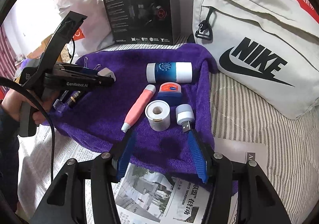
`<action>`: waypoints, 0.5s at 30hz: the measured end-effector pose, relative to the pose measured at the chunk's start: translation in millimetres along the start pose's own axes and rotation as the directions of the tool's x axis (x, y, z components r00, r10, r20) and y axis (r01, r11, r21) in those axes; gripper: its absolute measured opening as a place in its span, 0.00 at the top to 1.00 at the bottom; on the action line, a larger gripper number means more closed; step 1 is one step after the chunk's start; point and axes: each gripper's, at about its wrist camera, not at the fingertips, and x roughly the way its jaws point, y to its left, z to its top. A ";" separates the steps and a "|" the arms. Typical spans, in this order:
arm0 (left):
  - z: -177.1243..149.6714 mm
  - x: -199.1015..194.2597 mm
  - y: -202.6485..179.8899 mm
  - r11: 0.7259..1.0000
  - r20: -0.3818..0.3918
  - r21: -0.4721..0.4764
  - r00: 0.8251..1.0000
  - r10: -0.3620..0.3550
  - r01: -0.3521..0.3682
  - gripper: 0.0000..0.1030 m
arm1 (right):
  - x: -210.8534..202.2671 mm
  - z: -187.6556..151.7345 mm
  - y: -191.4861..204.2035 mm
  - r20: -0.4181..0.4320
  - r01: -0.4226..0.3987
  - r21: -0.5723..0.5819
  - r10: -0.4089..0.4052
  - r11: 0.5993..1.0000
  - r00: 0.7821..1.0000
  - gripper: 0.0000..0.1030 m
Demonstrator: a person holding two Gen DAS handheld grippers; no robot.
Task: Organize rigid objects
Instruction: 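Lower the plug beside the clip and open the left tool while the right tool opens, then withdraw both open tools from the towel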
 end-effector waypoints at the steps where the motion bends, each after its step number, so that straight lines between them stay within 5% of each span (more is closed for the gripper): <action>1: -0.2 0.0 0.2 1.000 0.000 0.000 1.000 0.002 -0.002 0.59 | 0.1 0.1 0.4 0.001 0.002 0.000 -0.002 1.000 1.000 0.45; 7: -5.1 -0.9 0.6 1.000 -0.014 0.012 1.000 -0.007 0.007 0.46 | -1.2 2.0 0.3 -0.009 0.000 0.008 0.000 1.000 1.000 0.45; 15: -14.9 -17.8 -14.1 0.999 0.001 0.042 1.000 -0.014 0.014 0.44 | -16.8 -1.0 1.8 -0.004 0.020 0.014 -0.020 1.000 1.000 0.45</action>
